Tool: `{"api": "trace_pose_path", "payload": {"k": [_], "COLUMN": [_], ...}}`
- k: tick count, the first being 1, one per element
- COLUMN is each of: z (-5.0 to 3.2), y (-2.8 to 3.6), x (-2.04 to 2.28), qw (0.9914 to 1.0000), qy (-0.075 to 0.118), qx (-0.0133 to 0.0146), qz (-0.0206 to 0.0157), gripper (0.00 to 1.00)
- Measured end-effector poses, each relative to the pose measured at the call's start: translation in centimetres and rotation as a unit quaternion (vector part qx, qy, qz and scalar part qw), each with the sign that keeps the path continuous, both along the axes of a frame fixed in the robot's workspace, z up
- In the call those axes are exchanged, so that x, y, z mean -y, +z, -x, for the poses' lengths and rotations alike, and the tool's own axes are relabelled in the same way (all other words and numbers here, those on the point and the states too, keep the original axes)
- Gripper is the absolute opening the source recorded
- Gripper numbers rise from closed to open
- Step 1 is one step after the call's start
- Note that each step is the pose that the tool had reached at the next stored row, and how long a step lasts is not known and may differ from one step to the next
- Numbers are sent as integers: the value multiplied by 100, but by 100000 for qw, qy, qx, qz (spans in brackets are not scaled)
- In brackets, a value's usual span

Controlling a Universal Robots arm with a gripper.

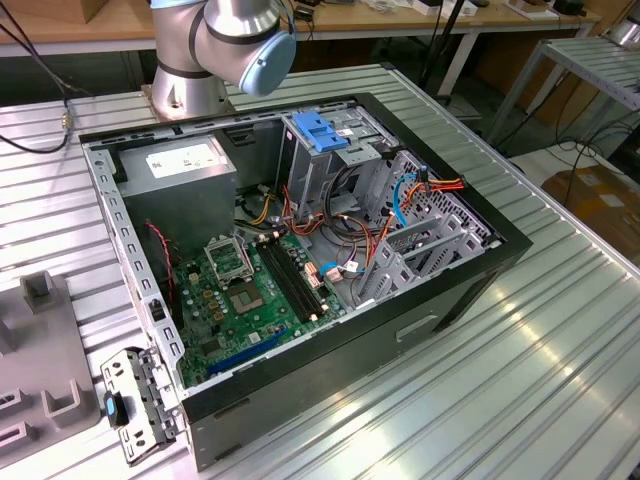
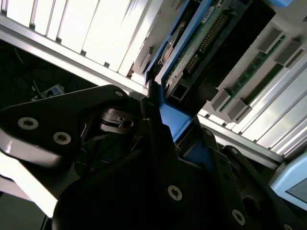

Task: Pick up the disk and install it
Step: 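Pick up the disk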

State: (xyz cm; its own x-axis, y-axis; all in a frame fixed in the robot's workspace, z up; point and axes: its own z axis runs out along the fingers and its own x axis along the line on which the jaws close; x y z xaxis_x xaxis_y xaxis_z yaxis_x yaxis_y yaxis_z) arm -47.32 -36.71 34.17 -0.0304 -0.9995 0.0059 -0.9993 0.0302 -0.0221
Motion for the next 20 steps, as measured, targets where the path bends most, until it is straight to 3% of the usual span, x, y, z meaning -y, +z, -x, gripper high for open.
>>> {"api": "trace_pose_path", "payload": {"k": [12, 20], "z": [-9, -18], "y": [76, 175], "x": [0, 0], "qw": [100000, 100000], "qy": [-1, -2], "qx": [-33, -27], "qz": [4, -1], "gripper": [37, 37]}}
